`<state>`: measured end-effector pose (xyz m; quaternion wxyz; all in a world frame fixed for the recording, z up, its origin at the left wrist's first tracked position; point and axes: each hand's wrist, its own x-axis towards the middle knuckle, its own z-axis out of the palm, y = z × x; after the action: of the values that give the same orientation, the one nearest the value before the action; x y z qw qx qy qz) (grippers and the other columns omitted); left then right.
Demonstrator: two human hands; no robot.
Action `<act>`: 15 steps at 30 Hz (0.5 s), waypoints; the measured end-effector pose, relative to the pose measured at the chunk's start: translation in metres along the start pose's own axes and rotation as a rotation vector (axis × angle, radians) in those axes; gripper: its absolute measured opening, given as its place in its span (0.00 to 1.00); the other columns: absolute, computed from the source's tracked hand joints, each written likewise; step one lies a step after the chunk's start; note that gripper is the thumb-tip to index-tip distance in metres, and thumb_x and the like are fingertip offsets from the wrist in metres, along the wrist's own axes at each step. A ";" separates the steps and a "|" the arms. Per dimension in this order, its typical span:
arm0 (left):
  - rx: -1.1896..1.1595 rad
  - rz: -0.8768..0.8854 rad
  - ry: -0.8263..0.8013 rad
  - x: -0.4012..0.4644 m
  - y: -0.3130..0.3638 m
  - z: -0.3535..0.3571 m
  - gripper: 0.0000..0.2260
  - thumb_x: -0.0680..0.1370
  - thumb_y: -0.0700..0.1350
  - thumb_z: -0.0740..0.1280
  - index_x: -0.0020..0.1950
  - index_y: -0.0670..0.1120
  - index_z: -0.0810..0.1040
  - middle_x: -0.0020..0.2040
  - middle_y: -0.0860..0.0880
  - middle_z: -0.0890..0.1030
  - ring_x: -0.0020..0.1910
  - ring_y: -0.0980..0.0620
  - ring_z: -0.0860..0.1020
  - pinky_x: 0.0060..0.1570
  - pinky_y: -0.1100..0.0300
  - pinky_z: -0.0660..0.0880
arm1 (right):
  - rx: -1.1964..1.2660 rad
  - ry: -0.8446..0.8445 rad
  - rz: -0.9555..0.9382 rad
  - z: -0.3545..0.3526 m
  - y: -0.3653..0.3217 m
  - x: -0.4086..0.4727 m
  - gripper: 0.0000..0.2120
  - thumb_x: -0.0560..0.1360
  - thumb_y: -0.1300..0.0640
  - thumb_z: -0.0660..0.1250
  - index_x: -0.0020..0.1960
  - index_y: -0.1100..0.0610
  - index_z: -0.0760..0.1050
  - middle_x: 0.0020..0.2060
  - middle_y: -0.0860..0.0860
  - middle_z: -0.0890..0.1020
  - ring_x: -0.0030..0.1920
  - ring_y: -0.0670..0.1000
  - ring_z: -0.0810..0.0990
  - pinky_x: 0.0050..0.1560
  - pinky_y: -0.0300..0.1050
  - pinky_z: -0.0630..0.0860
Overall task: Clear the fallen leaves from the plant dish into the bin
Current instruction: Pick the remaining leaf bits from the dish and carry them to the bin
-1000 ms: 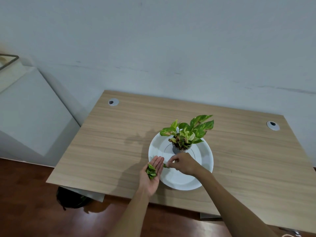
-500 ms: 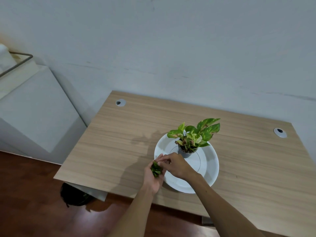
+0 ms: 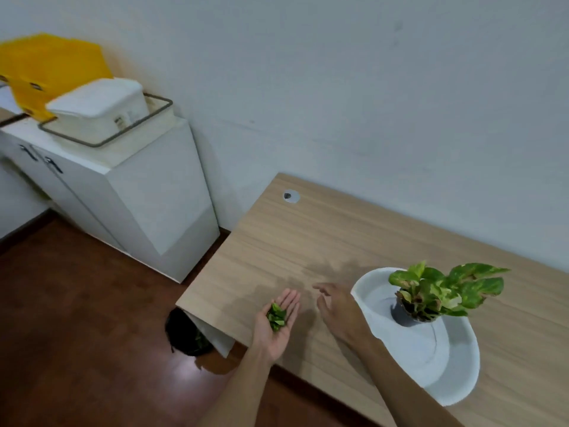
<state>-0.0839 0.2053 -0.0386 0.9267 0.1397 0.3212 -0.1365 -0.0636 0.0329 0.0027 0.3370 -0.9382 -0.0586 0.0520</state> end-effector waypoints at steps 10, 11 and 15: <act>-0.078 0.118 0.098 0.004 0.155 -0.065 0.19 0.83 0.44 0.52 0.63 0.33 0.74 0.61 0.34 0.78 0.66 0.39 0.74 0.67 0.48 0.69 | -0.474 -0.421 -0.274 0.138 -0.059 0.037 0.28 0.84 0.46 0.49 0.81 0.50 0.45 0.81 0.48 0.43 0.81 0.53 0.41 0.80 0.48 0.41; -0.076 0.135 0.099 0.005 0.169 -0.069 0.19 0.82 0.44 0.53 0.64 0.33 0.73 0.61 0.35 0.78 0.65 0.39 0.74 0.66 0.48 0.69 | -0.498 -0.422 -0.287 0.146 -0.064 0.042 0.28 0.84 0.45 0.47 0.81 0.48 0.43 0.80 0.46 0.39 0.81 0.53 0.39 0.79 0.48 0.40; -0.090 0.201 0.089 0.008 0.217 -0.086 0.18 0.81 0.42 0.55 0.63 0.34 0.75 0.61 0.35 0.80 0.64 0.40 0.76 0.63 0.48 0.71 | -0.540 -0.422 -0.329 0.175 -0.099 0.071 0.29 0.83 0.39 0.43 0.81 0.44 0.39 0.78 0.45 0.35 0.80 0.53 0.35 0.79 0.52 0.37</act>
<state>-0.0512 0.4343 -0.0716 0.9259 0.1354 0.3520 -0.0221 -0.0251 0.2283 -0.0722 0.0620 -0.9400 -0.2882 0.1718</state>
